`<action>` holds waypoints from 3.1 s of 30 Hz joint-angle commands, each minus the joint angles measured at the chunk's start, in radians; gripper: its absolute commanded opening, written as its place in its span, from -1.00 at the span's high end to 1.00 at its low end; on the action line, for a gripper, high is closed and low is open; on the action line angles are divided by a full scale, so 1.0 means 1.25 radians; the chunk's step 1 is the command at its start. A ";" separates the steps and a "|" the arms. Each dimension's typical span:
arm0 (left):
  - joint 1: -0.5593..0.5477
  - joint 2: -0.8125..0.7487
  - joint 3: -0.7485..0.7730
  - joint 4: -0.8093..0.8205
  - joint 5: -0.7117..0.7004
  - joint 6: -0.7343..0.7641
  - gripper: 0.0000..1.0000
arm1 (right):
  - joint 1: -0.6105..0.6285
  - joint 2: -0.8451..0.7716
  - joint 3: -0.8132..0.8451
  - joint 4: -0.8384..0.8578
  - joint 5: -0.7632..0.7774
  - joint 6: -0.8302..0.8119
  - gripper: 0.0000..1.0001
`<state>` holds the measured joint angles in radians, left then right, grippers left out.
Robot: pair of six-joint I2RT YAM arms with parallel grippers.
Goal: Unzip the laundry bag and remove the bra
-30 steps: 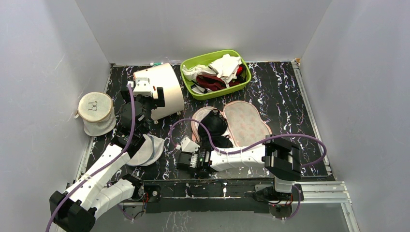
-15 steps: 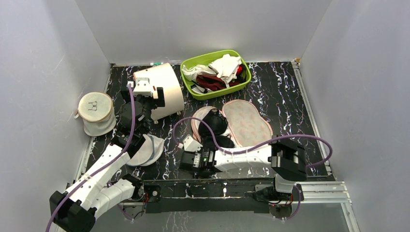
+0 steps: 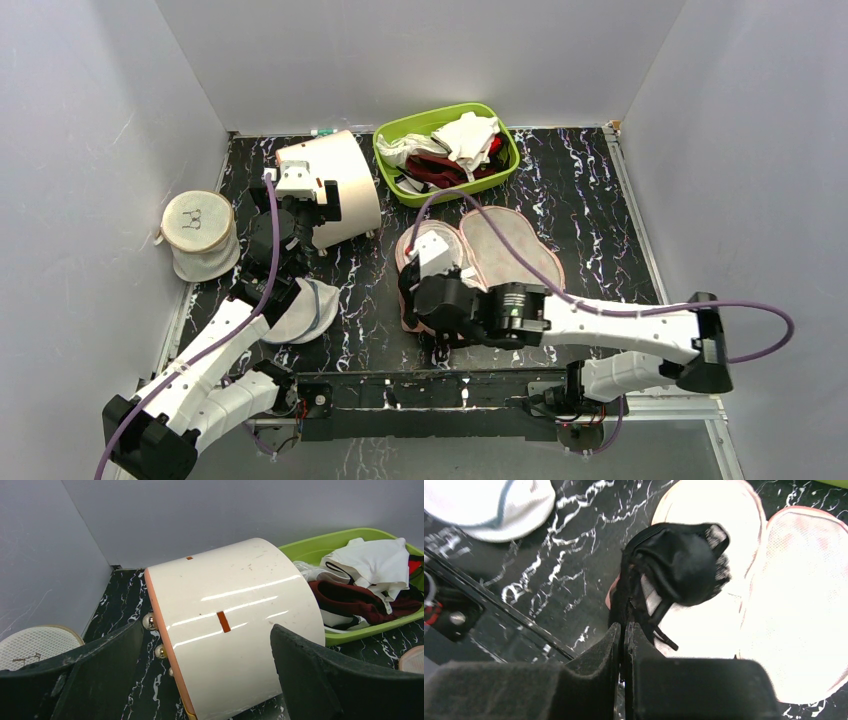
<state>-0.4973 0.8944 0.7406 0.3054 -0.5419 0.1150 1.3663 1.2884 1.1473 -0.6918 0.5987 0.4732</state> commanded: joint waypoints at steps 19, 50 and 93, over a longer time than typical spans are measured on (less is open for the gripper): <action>0.003 -0.003 0.036 0.000 0.014 -0.015 -0.97 | -0.078 -0.170 0.175 0.051 0.067 0.037 1.00; 0.003 0.060 0.031 0.008 0.014 -0.011 -0.97 | -0.802 0.330 0.774 0.245 -0.417 0.034 1.00; 0.001 0.032 0.020 0.030 0.008 0.003 -0.97 | -0.867 0.715 0.392 0.793 -0.590 0.545 1.00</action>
<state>-0.4973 0.9573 0.7444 0.3073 -0.5240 0.1158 0.3061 2.1979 1.6203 0.3183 -0.1890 1.2884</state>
